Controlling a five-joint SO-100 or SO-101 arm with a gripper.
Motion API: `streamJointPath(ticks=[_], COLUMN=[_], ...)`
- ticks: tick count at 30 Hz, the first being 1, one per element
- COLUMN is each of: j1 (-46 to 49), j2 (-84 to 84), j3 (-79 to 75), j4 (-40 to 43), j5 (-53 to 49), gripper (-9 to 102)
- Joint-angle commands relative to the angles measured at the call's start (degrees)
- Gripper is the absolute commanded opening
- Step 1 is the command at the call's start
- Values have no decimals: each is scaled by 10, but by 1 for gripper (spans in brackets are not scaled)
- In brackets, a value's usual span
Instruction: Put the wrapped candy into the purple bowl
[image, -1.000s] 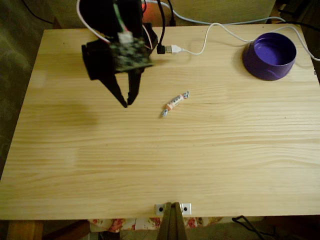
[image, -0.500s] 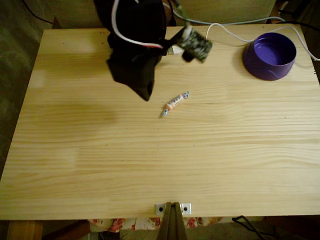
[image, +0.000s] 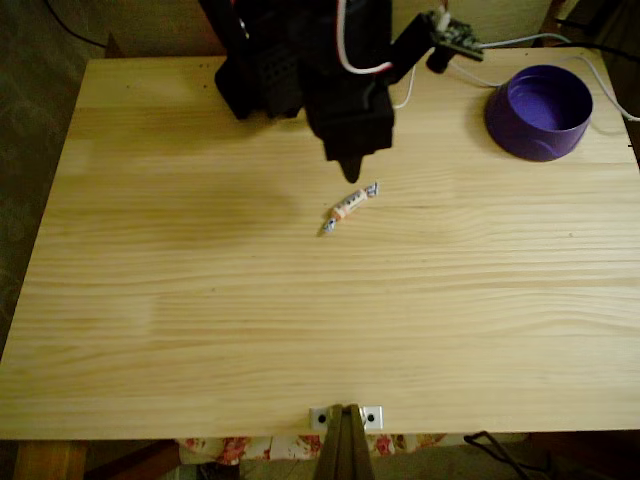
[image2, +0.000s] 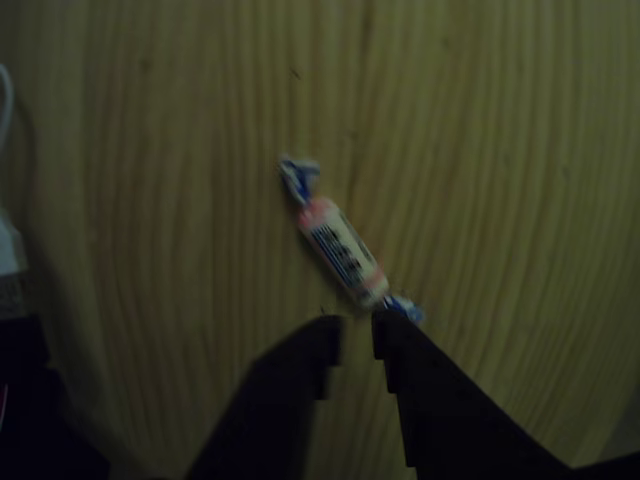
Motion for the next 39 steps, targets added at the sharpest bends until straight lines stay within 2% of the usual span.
streamJointPath(ticks=[1, 5, 20, 39], j1=[-15, -9, 51, 59], j2=[-2, -8, -92, -168], j3=[-49, -50, -62, -59], j4=[-15, -21, -62, -128], j5=[7, -11, -111, -158], gripper=[18, 22, 23, 23])
